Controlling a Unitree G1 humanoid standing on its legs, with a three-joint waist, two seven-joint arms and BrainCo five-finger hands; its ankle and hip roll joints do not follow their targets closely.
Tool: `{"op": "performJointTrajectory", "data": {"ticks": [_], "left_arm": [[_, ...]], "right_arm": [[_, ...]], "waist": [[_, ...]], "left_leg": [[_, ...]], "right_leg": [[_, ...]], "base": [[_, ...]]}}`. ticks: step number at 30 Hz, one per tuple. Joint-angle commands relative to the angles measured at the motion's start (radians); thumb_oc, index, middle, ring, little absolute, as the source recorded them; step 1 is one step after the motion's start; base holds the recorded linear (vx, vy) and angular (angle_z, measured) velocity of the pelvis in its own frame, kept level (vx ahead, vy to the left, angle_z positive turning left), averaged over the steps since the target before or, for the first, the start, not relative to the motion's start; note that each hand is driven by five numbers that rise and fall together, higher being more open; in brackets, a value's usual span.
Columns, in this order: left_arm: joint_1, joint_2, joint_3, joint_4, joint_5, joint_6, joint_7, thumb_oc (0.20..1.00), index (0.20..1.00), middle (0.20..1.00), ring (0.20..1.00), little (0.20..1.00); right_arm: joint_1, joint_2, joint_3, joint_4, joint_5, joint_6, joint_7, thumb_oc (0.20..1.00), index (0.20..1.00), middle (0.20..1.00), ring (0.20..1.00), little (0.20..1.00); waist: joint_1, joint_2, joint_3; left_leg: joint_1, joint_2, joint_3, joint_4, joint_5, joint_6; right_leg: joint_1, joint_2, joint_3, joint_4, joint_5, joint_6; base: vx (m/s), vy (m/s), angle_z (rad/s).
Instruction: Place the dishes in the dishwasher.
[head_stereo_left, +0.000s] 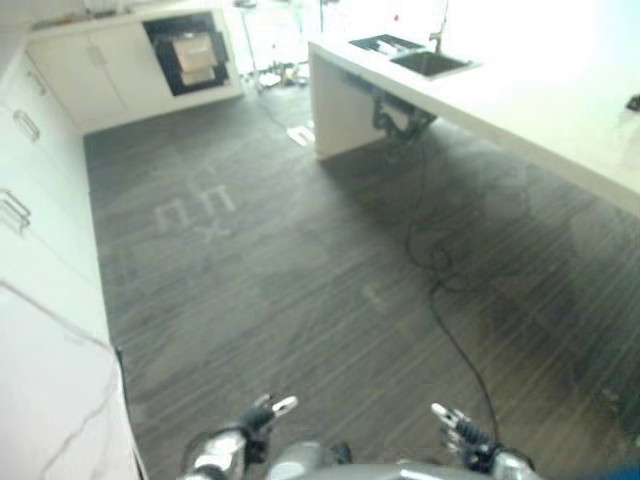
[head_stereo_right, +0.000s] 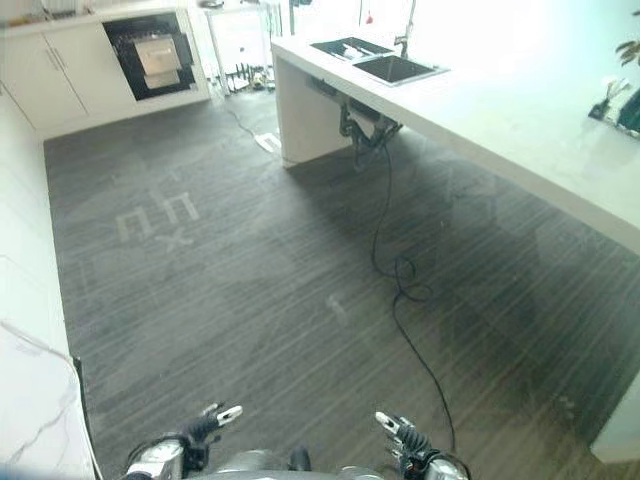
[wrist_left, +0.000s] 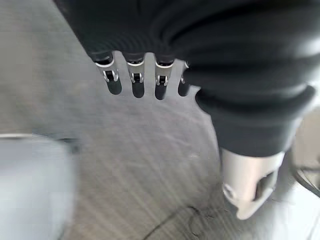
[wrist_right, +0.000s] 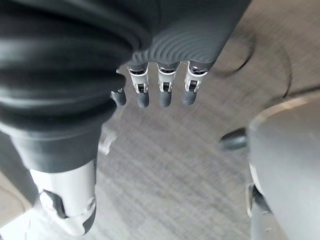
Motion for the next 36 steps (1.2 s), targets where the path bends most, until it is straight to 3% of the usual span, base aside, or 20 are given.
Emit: {"op": "performJointTrajectory", "data": {"ticks": [1,3,5,7,10,12,14,15,17,18,20,23,27,28,29,31,32,33,35,36], "left_arm": [[0.015,0.029,0.003,-0.019,0.047,-0.030,-0.013,1.000,1.000,1.000,1.000,1.000],[-0.010,0.038,-0.019,-0.021,0.054,-0.020,0.002,1.000,1.000,1.000,1.000,1.000],[-0.012,0.030,-0.029,-0.010,0.061,-0.020,0.000,1.000,1.000,1.000,1.000,1.000],[0.001,0.020,-0.040,-0.002,0.091,-0.026,-0.001,1.000,1.000,1.000,1.000,1.000],[0.015,0.004,-0.033,0.008,0.059,-0.016,0.005,1.000,1.000,1.000,1.000,1.000],[0.021,-0.004,-0.019,0.005,0.064,-0.029,0.003,1.000,1.000,1.000,1.000,1.000],[0.024,-0.007,-0.008,-0.004,0.060,-0.043,0.003,1.000,1.000,1.000,1.000,1.000],[0.021,-0.004,0.003,-0.027,0.059,-0.036,0.003,1.000,1.000,1.000,1.000,1.000],[0.018,0.000,0.001,-0.047,0.073,-0.034,-0.002,1.000,1.000,1.000,1.000,1.000],[0.020,0.000,-0.017,-0.048,0.072,-0.044,0.004,1.000,1.000,1.000,1.000,1.000],[0.024,0.000,-0.022,-0.045,0.070,-0.046,-0.005,1.000,1.000,1.000,1.000,1.000],[0.026,-0.009,-0.022,-0.045,0.063,-0.057,-0.031,1.000,1.000,1.000,1.000,1.000],[0.020,-0.013,-0.029,-0.047,0.080,-0.064,-0.047,1.000,1.000,1.000,1.000,1.000],[-0.004,-0.007,-0.062,-0.040,0.092,-0.057,-0.038,1.000,1.000,1.000,1.000,1.000],[-0.012,-0.006,-0.070,-0.039,0.099,-0.057,-0.037,1.000,1.000,1.000,1.000,1.000],[-0.030,-0.004,-0.092,-0.038,0.111,-0.054,-0.029,1.000,1.000,1.000,1.000,1.000],[-0.042,0.002,-0.103,-0.034,0.101,-0.051,-0.019,1.000,1.000,1.000,1.000,1.000],[-0.044,0.005,-0.101,-0.033,0.095,-0.047,-0.012,1.000,1.000,1.000,1.000,1.000],[-0.041,0.010,-0.094,-0.032,0.083,-0.049,-0.003,1.000,1.000,1.000,1.000,1.000],[-0.043,0.021,-0.084,-0.039,0.086,-0.047,-0.012,1.000,1.000,1.000,1.000,1.000]], "right_arm": [[-0.018,-0.010,0.028,0.006,0.011,-0.056,-0.015,1.000,1.000,1.000,1.000,1.000],[-0.002,-0.029,0.019,0.006,0.034,-0.067,0.017,1.000,1.000,1.000,1.000,1.000],[0.006,-0.032,0.006,0.020,0.032,-0.085,0.030,1.000,1.000,1.000,1.000,1.000],[0.003,-0.028,-0.005,0.026,0.048,-0.080,0.018,1.000,1.000,1.000,1.000,1.000],[-0.012,-0.032,0.004,0.042,0.058,-0.067,0.004,1.000,1.000,1.000,1.000,1.000],[-0.017,-0.043,0.020,0.031,0.007,-0.054,0.003,1.000,1.000,1.000,1.000,1.000],[-0.022,-0.054,0.030,0.030,-0.006,-0.055,0.009,1.000,1.000,1.000,1.000,1.000],[-0.019,-0.065,0.031,0.021,-0.009,-0.059,0.017,1.000,1.000,1.000,1.000,1.000],[-0.023,-0.071,0.024,0.015,0.007,-0.066,0.027,1.000,1.000,1.000,1.000,1.000],[-0.036,-0.070,0.010,0.017,-0.001,-0.062,0.020,1.000,1.000,1.000,1.000,1.000],[-0.037,-0.071,0.011,0.029,0.009,-0.053,0.014,1.000,1.000,1.000,1.000,1.000],[-0.026,-0.086,-0.007,0.060,0.000,-0.037,0.024,1.000,1.000,1.000,1.000,1.000],[-0.011,-0.082,-0.015,0.065,-0.002,-0.021,0.000,1.000,1.000,1.000,1.000,1.000],[0.006,-0.075,-0.029,0.065,0.042,-0.005,-0.006,1.000,1.000,1.000,1.000,1.000],[0.012,-0.072,-0.032,0.064,0.048,-0.003,-0.006,1.000,1.000,1.000,1.000,1.000],[0.023,-0.066,-0.032,0.057,0.036,-0.002,-0.008,1.000,1.000,1.000,1.000,1.000],[0.028,-0.058,-0.022,0.054,0.030,-0.010,-0.009,1.000,1.000,1.000,1.000,1.000],[0.029,-0.055,-0.018,0.051,0.024,-0.008,-0.006,1.000,1.000,1.000,1.000,1.000],[0.025,-0.047,-0.011,0.051,0.007,-0.007,-0.003,1.000,1.000,1.000,1.000,1.000],[0.020,-0.042,0.003,0.058,0.017,-0.016,-0.007,1.000,1.000,1.000,1.000,1.000]], "waist": [[-0.042,0.036,0.002],[-0.090,0.010,0.012],[-0.109,-0.023,0.014],[-0.112,-0.028,0.004],[-0.112,-0.026,-0.020],[-0.094,-0.042,-0.026],[-0.076,-0.053,-0.014],[-0.049,-0.061,0.006],[-0.032,-0.052,0.025],[-0.020,-0.046,0.033],[-0.011,-0.011,0.029],[-0.008,0.003,0.021],[-0.016,0.007,0.013],[-0.024,0.004,0.012],[-0.030,0.006,0.010],[-0.040,0.013,0.009],[-0.045,0.025,0.014],[-0.043,0.027,0.016],[-0.046,0.026,0.026],[-0.064,0.019,0.034]], "left_leg": [[-0.033,0.084,-0.017,-0.035,0.073,-0.140],[0.036,0.060,-0.062,-0.035,0.012,-0.149],[0.088,0.024,-0.098,-0.035,-0.043,-0.160],[0.120,0.017,-0.120,-0.035,-0.069,-0.165],[0.195,0.044,-0.116,-0.035,-0.064,-0.185],[0.260,0.086,-0.055,-0.006,0.186,-0.243],[0.159,0.097,-0.049,0.209,0.250,-0.262],[-0.017,0.112,-0.040,0.348,0.285,-0.261],[-0.058,0.142,0.000,0.251,0.269,-0.251],[-0.035,0.159,0.007,-0.035,0.277,-0.250],[-0.151,0.214,-0.081,-0.035,0.219,-0.270],[-0.232,0.286,-0.115,-0.035,0.250,-0.305],[-0.179,0.272,-0.084,-0.035,0.221,-0.284],[-0.140,0.216,-0.078,-0.035,0.184,-0.240],[-0.130,0.204,-0.072,-0.035,0.173,-0.226],[-0.103,0.165,-0.063,-0.035,0.146,-0.189],[-0.077,0.148,-0.049,-0.035,0.121,-0.168],[-0.065,0.141,-0.041,-0.035,0.112,-0.163],[-0.032,0.134,-0.025,-0.035,0.093,-0.160],[-0.003,0.119,-0.027,-0.035,0.073,-0.163]], "right_leg": [[-0.016,0.035,-0.030,-0.538,0.089,-0.032],[-0.088,-0.023,-0.035,-0.831,0.149,-0.021],[-0.185,-0.090,0.015,-0.860,0.136,-0.002],[-0.187,-0.086,0.045,-0.860,0.118,-0.007],[-0.122,-0.047,0.051,-0.860,0.068,-0.059],[-0.062,-0.044,0.053,-0.860,0.018,-0.101],[-0.023,-0.040,0.061,-0.860,-0.006,-0.129],[0.028,-0.039,0.069,-0.860,-0.035,-0.151],[0.070,-0.029,0.063,-0.860,-0.072,-0.154],[0.100,-0.015,0.086,-0.860,-0.105,-0.137],[0.120,0.029,0.102,-0.860,-0.128,-0.127],[0.165,0.027,0.127,-0.860,-0.164,-0.111],[0.204,-0.025,0.114,-0.860,-0.182,-0.084],[0.243,-0.060,0.089,-0.860,-0.147,-0.075],[0.254,-0.066,0.079,-0.860,-0.102,-0.067],[0.210,-0.101,0.063,-0.722,0.010,-0.041],[0.149,-0.117,0.024,-0.589,0.062,-0.040],[0.122,-0.128,0.002,-0.545,0.080,-0.040],[0.070,-0.115,-0.021,-0.504,0.081,-0.039],[0.033,-0.020,-0.029,-0.593,0.049,-0.043]], "base": [[0.31,-0.069,0.63],[0.42,-0.163,0.98],[0.46,-0.226,1.11],[0.46,-0.262,0.60],[0.48,-0.252,0.28],[0.44,-0.263,0.05],[0.25,-0.211,-0.29],[0.26,-0.142,-0.33],[0.41,0.066,-0.17],[0.50,0.284,-0.63],[0.46,0.361,-0.59],[0.42,0.372,-0.34],[0.48,0.544,-0.35],[0.55,0.660,0.00],[0.54,0.702,0.25],[0.29,0.495,0.57],[0.24,0.476,0.44],[0.23,0.438,0.00],[0.19,0.200,-0.29],[0.25,0.088,-0.36]]}}
